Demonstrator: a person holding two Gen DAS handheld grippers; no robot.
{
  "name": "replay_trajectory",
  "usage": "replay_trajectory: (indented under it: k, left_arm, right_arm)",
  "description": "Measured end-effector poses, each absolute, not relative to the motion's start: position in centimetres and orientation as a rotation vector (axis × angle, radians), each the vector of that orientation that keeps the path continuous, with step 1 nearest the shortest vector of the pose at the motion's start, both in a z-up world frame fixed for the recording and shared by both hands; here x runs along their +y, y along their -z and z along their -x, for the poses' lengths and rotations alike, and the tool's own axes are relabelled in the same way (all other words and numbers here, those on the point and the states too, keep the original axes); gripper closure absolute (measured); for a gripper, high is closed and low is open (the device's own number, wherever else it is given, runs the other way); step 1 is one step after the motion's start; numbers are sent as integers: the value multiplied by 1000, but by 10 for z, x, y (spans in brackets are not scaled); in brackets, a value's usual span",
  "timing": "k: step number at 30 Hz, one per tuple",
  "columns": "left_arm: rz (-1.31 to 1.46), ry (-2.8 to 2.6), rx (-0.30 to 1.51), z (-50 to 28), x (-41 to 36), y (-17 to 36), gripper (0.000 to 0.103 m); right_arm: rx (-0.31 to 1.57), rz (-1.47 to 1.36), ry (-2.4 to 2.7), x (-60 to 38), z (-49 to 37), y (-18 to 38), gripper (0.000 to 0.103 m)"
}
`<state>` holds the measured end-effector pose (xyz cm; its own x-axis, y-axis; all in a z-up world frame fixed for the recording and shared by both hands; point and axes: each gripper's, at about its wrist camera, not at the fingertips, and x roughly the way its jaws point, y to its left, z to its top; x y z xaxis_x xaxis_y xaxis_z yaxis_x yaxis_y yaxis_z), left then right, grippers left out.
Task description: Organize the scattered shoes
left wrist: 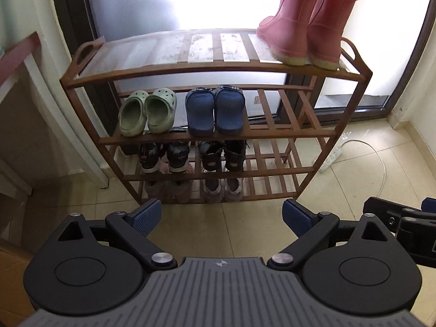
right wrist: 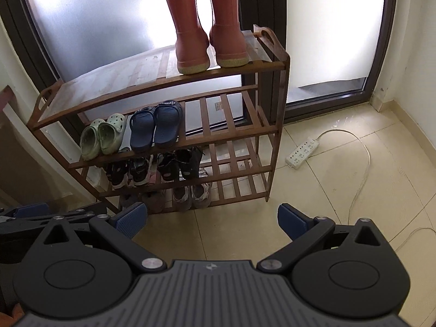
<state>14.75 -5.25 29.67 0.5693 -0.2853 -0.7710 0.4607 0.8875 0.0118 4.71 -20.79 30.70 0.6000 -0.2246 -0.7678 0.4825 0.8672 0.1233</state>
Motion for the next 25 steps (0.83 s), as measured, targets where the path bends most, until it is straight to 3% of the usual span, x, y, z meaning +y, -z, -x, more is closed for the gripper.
replay_trajectory:
  k: [8,25]
  left_arm:
    - [-225,430,805,-148,-45,-272,6]
    - [-185,415,836,-140,-33,-286,6]
  right_arm:
    - [796,-330,426,-193,-44,-267,1]
    - [766,-236,435,-174,-33,-283,1]
